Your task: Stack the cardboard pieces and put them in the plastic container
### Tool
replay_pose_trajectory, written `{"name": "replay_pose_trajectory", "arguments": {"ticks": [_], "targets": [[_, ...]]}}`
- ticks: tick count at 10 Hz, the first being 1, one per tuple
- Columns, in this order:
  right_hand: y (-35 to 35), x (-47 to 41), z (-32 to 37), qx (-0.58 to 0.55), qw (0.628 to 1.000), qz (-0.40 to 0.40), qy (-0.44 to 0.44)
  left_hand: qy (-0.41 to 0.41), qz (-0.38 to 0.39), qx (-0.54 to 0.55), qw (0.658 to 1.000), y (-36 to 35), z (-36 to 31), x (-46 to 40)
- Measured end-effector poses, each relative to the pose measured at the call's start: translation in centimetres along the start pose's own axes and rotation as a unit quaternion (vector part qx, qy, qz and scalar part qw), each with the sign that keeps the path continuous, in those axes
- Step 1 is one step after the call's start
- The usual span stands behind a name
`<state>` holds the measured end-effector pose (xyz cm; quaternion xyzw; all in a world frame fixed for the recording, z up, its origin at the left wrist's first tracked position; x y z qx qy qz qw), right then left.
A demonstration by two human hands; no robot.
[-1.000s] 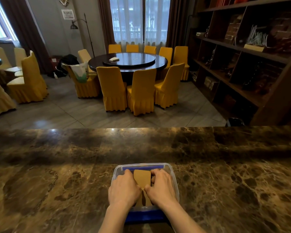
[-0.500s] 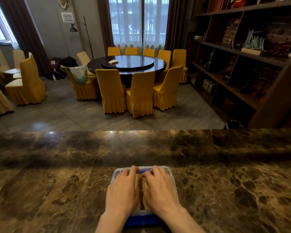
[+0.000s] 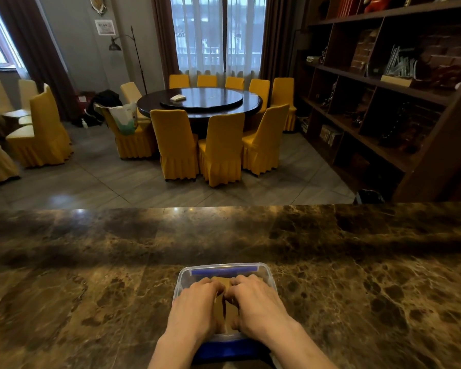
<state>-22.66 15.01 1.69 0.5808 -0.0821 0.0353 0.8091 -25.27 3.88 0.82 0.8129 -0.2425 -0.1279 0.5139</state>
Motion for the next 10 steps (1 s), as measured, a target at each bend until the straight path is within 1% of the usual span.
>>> {"name": "replay_pose_trajectory", "arguments": {"ticks": [2, 3, 4, 6, 7, 8, 9, 10], "targets": [[-0.6, -0.5, -0.1, 0.011, 1.0, 0.001, -0.011, 0.014, 0.004, 0.063, 0.998, -0.7, 0.7, -0.2], [-0.6, -0.4, -0.2, 0.017, 1.0, 0.002, -0.008, 0.034, 0.016, 0.09, 0.995, -1.0, 1.1, -0.3], [-0.6, -0.3, -0.1, 0.013, 1.0, -0.001, 0.001, 0.04, 0.014, 0.098, 0.994, -1.1, 1.3, -0.1], [0.3, 0.3, 0.2, -0.002, 1.0, -0.008, 0.03, 0.015, 0.018, 0.105, 0.994, -0.9, 1.0, -0.1], [1.4, 1.1, 0.0, -0.033, 0.998, -0.048, 0.032, -0.002, 0.002, 0.09, 0.996, -0.3, 0.6, 0.1], [3.1, 2.1, -0.7, -0.046, 0.992, -0.112, 0.036, -0.018, -0.002, 0.078, 0.997, 0.2, 0.1, 0.1], [4.9, 2.9, -2.0, -0.028, 0.984, -0.176, 0.018, -0.015, -0.012, 0.04, 0.999, 1.3, -0.6, 0.2], [6.4, 3.2, -4.5, -0.021, 0.98, -0.196, -0.027, 0.013, -0.062, -0.021, 0.998, 3.4, -1.1, 0.4]]}}
Point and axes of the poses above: each hand's wrist, its own x-axis away from the middle knuckle, its own y-axis out of the back of the hand, z = x × y, the point moved 7 cm from there along -x, towards the middle knuckle, and after that the axes turned 7 degrees about -y, right-handed, at the moved point
